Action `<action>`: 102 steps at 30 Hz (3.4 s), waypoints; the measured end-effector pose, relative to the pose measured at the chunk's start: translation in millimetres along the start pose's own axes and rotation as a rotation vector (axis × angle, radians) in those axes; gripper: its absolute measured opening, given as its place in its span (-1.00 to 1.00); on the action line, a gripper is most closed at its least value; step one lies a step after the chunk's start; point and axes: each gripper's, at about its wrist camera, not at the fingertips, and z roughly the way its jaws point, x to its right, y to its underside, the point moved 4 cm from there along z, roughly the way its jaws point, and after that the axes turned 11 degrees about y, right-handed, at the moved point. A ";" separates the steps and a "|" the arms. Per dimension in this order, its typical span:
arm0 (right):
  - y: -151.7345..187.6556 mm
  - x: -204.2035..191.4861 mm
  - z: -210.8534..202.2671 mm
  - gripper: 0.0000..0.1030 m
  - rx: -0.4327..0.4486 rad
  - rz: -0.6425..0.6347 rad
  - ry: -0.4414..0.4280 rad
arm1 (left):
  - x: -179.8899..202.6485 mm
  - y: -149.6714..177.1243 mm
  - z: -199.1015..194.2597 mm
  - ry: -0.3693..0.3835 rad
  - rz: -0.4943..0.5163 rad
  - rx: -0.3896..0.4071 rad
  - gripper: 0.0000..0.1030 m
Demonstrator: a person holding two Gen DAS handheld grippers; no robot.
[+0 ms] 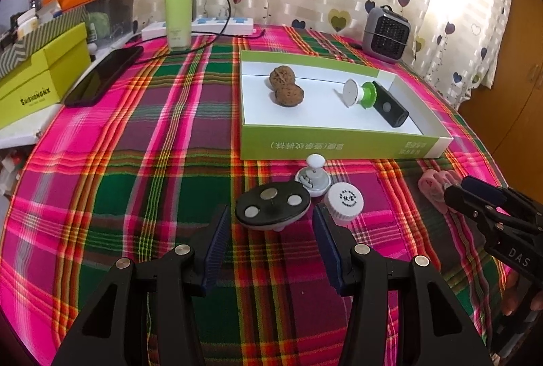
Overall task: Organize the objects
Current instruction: 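Move the right gripper toward the pink clips while the left approaches the black disc, then close the right gripper on the pink hook clip while the left grasps the black disc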
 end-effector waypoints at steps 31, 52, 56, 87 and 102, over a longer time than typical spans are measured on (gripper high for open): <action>-0.1 47.1 1.0 -0.04 -0.007 0.037 0.045 | -6.4 -4.3 6.8 0.008 -0.030 -0.017 -0.05; 5.7 41.3 5.7 -0.04 -0.034 -0.044 -0.025 | -5.6 -3.3 7.9 -0.015 -0.010 -0.025 -0.03; 8.2 38.3 12.2 -0.04 -0.058 -0.069 -0.006 | -5.1 -3.4 7.9 -0.016 -0.009 -0.025 -0.03; 2.5 33.6 20.3 -0.35 -0.074 -0.083 0.037 | -6.6 -5.2 7.6 -0.034 -0.025 -0.020 -0.14; 3.8 31.1 18.1 -0.50 -0.071 -0.082 0.033 | -11.1 -5.3 5.7 -0.037 -0.050 -0.009 -0.39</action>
